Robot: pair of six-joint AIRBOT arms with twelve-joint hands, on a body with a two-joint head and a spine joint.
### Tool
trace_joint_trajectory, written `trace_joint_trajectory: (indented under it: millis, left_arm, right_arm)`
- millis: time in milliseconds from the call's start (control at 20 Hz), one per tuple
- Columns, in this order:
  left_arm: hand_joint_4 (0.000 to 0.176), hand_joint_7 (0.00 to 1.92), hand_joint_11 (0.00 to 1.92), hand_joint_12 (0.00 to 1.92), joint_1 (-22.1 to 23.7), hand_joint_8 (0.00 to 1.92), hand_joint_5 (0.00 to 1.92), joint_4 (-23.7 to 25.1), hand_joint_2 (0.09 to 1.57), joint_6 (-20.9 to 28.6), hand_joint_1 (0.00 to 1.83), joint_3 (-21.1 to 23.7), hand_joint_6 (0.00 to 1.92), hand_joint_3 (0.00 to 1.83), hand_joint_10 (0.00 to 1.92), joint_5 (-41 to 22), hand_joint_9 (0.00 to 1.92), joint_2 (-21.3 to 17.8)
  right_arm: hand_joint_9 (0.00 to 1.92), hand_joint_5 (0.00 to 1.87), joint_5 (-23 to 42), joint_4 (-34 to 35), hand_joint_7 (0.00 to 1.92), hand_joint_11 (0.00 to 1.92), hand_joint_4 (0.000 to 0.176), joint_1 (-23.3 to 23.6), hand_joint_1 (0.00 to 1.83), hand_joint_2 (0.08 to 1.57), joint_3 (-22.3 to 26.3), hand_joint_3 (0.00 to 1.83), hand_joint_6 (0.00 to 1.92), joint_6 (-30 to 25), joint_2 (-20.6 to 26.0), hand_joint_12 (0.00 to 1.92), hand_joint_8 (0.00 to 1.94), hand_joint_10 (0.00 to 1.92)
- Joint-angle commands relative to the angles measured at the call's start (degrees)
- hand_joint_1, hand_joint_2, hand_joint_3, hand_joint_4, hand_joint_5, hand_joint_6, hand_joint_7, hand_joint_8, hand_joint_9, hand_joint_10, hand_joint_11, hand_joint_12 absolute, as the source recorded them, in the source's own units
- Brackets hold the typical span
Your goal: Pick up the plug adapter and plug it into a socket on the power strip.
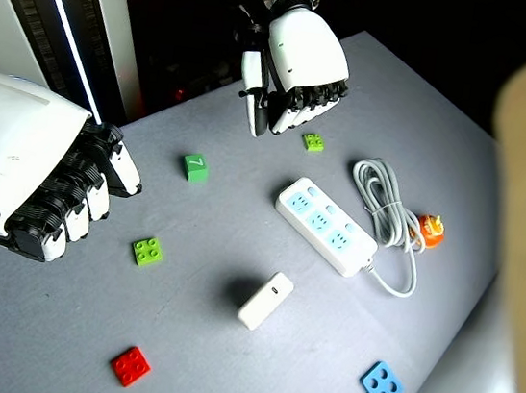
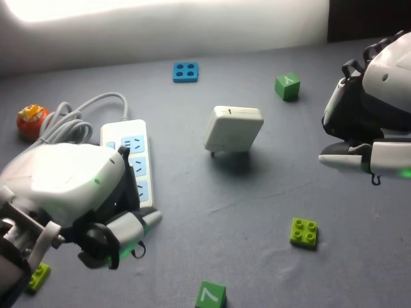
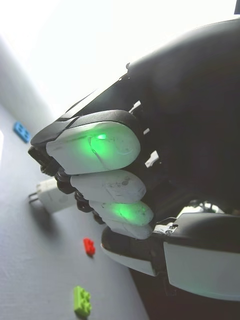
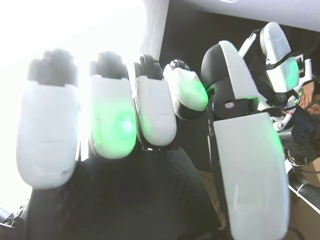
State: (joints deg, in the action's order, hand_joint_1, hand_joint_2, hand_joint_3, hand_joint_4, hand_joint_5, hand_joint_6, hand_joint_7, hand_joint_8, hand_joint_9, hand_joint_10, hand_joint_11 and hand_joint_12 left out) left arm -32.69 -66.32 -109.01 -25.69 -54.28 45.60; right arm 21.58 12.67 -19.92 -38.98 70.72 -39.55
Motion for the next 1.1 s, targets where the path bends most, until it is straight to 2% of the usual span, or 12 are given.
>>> trace_joint_trajectory:
  millis: [0,50,100,300,500,550,650,850,900,1000,1050]
  left_arm:
    - [0.000,0.00,0.00,0.00,0.09,0.00,0.00,3.51,1.06,0.14,0.02,-0.20,0.00,0.11,0.00,-3.13,0.00,-0.15]
    - [0.000,0.00,0.00,0.00,0.03,0.00,0.00,3.51,1.08,0.14,0.00,-0.24,0.00,0.04,0.00,-3.13,0.00,-0.16]
    - [0.000,0.00,0.00,0.00,0.03,0.00,0.00,3.51,1.06,0.12,0.00,-0.36,0.00,0.01,0.00,-3.13,0.00,-0.16]
    - [0.000,0.00,0.00,0.00,0.29,0.00,0.00,3.50,1.08,0.02,0.00,-0.81,0.00,0.01,0.00,-3.13,0.00,-0.21]
    - [0.000,0.00,0.00,0.00,0.31,0.00,0.00,1.75,1.08,-0.48,0.00,-0.70,0.00,0.01,0.00,-1.85,0.00,-0.46]
    - [0.000,0.00,0.00,0.00,0.30,0.00,0.00,1.25,1.09,-0.78,0.00,-0.77,0.00,0.02,0.00,-0.43,0.00,-0.73]
    - [0.000,0.00,0.00,0.00,0.29,0.00,0.00,0.54,1.08,-1.69,0.00,-0.93,0.00,0.01,0.00,1.79,0.00,-0.94]
    - [0.000,0.00,0.00,0.00,0.19,0.00,0.00,0.12,1.06,-4.24,0.00,-2.72,0.00,0.00,0.00,9.90,0.00,-0.88]
    - [0.000,0.00,0.00,0.00,-0.01,0.00,0.00,-0.25,1.07,-4.80,0.00,-3.03,0.00,0.00,0.00,10.81,0.00,-0.85]
    - [0.000,0.00,0.00,0.00,-1.09,0.00,0.00,-0.92,1.09,-5.18,0.00,-3.52,0.00,0.01,0.00,10.83,0.00,-0.73]
    - [0.000,0.00,0.00,0.00,-1.63,0.00,0.00,-1.05,1.09,-5.18,0.00,-3.87,0.00,0.01,0.00,10.89,0.00,-0.70]
  right_arm:
    - [0.00,0.00,6.08,-0.27,0.00,0.00,0.000,0.88,0.00,0.99,-0.05,0.20,0.00,0.21,0.12,0.00,0.00,0.00]
    - [0.00,0.00,6.07,-0.27,0.00,0.00,0.000,0.88,0.00,1.05,-0.05,0.08,0.00,0.21,0.11,0.00,0.00,0.00]
    - [0.00,0.00,6.09,-0.27,0.00,0.00,0.000,0.88,0.00,1.07,-0.05,0.04,0.00,0.21,0.11,0.00,0.00,0.00]
    - [0.00,0.00,5.85,1.39,0.00,0.00,0.000,1.04,0.00,1.08,-0.05,0.04,0.00,0.77,0.15,0.00,0.00,0.00]
    - [0.00,0.00,0.24,6.28,0.00,0.00,0.000,2.95,0.00,1.06,-2.11,0.02,0.00,3.02,-0.51,0.00,0.00,0.00]
    - [0.00,0.00,-2.78,10.66,0.00,0.00,0.000,3.76,0.00,1.05,-4.01,0.02,0.00,4.44,-1.30,0.00,0.00,0.00]
    - [0.00,0.00,-7.35,14.54,0.00,0.00,0.000,5.17,0.00,1.04,-7.69,0.01,0.00,4.43,-3.11,0.00,0.00,0.00]
    - [0.00,0.00,-13.44,15.96,0.00,0.00,0.000,6.82,0.00,1.02,-15.95,0.00,0.00,4.45,-9.23,0.00,0.00,0.00]
    - [0.00,0.00,-13.77,16.12,0.00,0.00,0.000,6.75,0.07,1.01,-17.77,0.00,0.00,4.39,-10.95,0.00,0.00,0.00]
    - [0.00,0.00,-14.50,16.65,0.00,0.00,0.000,6.64,0.44,1.01,-21.35,0.00,0.00,4.30,-14.41,0.00,0.00,0.00]
    - [0.00,0.00,-14.61,16.66,0.00,0.00,0.000,6.47,0.44,1.01,-23.09,0.00,0.00,4.24,-16.20,0.00,0.00,0.00]
